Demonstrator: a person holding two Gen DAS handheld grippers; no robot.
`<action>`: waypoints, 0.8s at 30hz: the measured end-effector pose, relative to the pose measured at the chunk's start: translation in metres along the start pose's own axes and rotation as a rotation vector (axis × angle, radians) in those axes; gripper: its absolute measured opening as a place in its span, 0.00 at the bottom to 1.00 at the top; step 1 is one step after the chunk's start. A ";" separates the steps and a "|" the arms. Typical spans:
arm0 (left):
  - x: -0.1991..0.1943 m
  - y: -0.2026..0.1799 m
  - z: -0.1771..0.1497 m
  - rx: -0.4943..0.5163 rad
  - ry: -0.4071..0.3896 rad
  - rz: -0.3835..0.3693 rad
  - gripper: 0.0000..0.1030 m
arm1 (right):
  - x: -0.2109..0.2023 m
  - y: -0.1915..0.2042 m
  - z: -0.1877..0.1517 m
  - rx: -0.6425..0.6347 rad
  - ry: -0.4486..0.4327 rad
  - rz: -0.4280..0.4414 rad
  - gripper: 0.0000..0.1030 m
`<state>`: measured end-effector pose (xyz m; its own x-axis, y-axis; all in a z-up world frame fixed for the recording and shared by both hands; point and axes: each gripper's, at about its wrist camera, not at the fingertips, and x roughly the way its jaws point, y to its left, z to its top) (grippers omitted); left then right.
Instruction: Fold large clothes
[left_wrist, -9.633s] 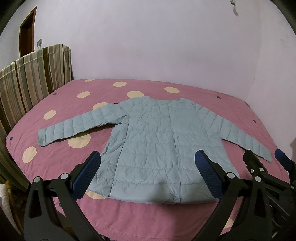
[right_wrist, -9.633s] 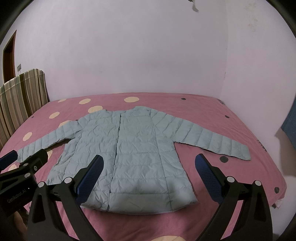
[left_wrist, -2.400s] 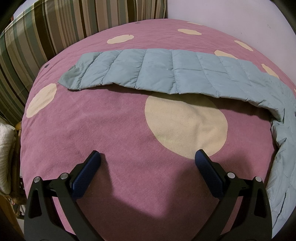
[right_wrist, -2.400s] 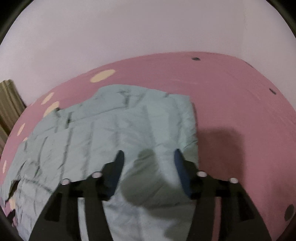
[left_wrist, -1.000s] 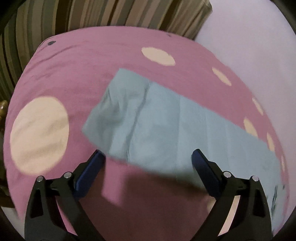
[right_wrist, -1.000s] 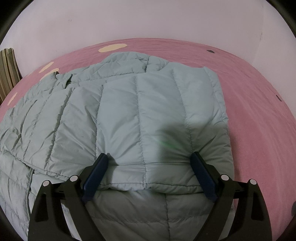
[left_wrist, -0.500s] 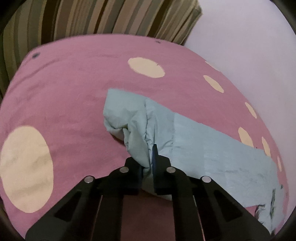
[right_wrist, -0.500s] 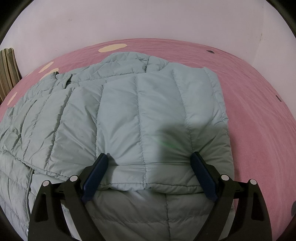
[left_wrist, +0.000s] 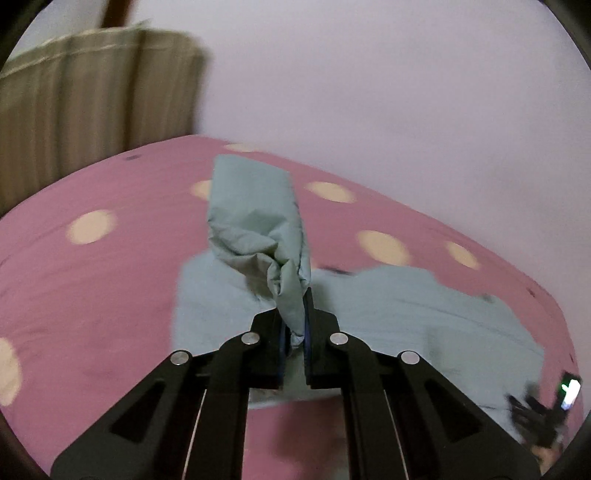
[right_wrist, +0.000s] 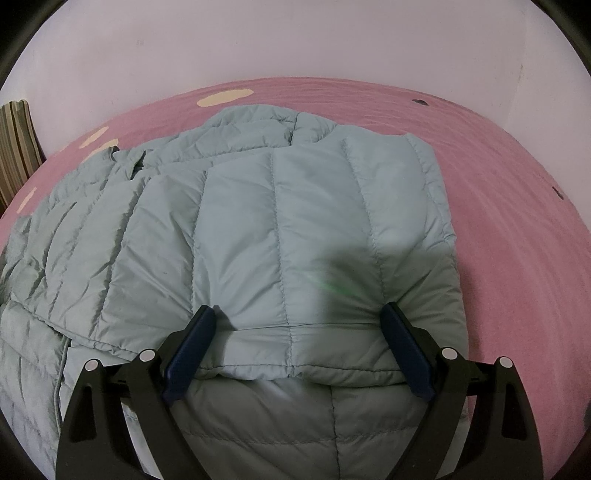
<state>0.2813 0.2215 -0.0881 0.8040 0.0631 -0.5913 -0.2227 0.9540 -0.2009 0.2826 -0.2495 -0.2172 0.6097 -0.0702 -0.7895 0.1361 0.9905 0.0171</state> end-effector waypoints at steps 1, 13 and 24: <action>0.004 -0.026 -0.002 0.037 0.007 -0.032 0.06 | 0.000 0.000 0.000 0.001 0.000 0.001 0.87; 0.060 -0.214 -0.079 0.315 0.149 -0.182 0.06 | -0.002 0.003 -0.002 0.016 -0.006 0.010 0.87; 0.064 -0.253 -0.124 0.393 0.210 -0.192 0.36 | -0.002 0.005 -0.003 0.020 -0.007 0.009 0.87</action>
<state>0.3204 -0.0524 -0.1719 0.6725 -0.1471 -0.7253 0.1770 0.9836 -0.0353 0.2798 -0.2441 -0.2169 0.6168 -0.0617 -0.7847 0.1462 0.9886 0.0372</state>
